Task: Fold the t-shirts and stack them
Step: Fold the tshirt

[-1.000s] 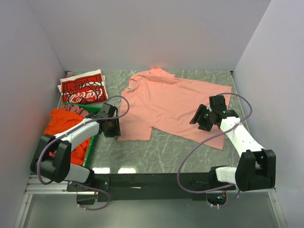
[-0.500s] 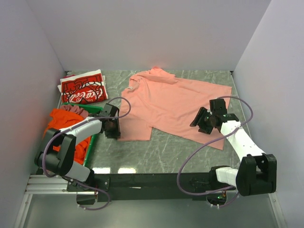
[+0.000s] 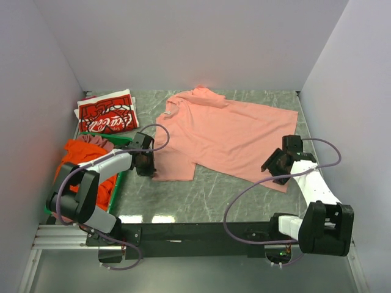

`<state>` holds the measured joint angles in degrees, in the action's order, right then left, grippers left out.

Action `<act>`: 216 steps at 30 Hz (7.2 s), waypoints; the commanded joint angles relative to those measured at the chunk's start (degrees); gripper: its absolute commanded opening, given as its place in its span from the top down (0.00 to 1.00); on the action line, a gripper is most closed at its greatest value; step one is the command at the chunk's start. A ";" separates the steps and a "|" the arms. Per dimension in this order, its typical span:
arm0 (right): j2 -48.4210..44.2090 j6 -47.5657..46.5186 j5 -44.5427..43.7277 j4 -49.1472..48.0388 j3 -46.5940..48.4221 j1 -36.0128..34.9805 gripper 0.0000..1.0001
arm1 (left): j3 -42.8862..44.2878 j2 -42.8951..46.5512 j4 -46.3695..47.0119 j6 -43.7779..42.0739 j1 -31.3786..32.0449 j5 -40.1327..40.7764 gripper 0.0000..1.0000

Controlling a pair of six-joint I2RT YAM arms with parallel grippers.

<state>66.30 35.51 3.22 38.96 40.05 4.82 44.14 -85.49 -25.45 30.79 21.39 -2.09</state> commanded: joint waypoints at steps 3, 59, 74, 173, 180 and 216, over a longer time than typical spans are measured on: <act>2.42 2.28 -11.20 6.03 1.69 3.61 0.32 | 0.25 -1.08 1.81 -1.43 0.41 -3.70 0.99; 20.36 5.01 -11.93 0.51 1.44 14.87 0.85 | 0.33 -4.24 4.18 -1.78 0.32 -11.18 0.99; 14.39 3.60 -8.68 3.66 -1.11 14.87 0.87 | 0.07 -4.07 4.62 -1.69 0.41 -12.85 0.99; -18.85 10.64 -13.07 29.69 1.00 -4.29 1.00 | 13.93 21.36 -22.02 3.32 -2.75 -11.63 1.00; -11.12 9.24 -10.35 20.82 0.55 -2.10 1.00 | 25.19 5.88 -18.23 0.51 -4.16 -14.25 1.00; 27.91 -4.48 -6.91 13.69 29.03 14.96 1.00 | 67.21 -35.00 -13.13 2.35 -12.51 -29.73 1.00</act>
<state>93.47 31.62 -2.17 52.51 66.72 19.11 109.30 -119.96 -41.45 32.40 8.86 -28.95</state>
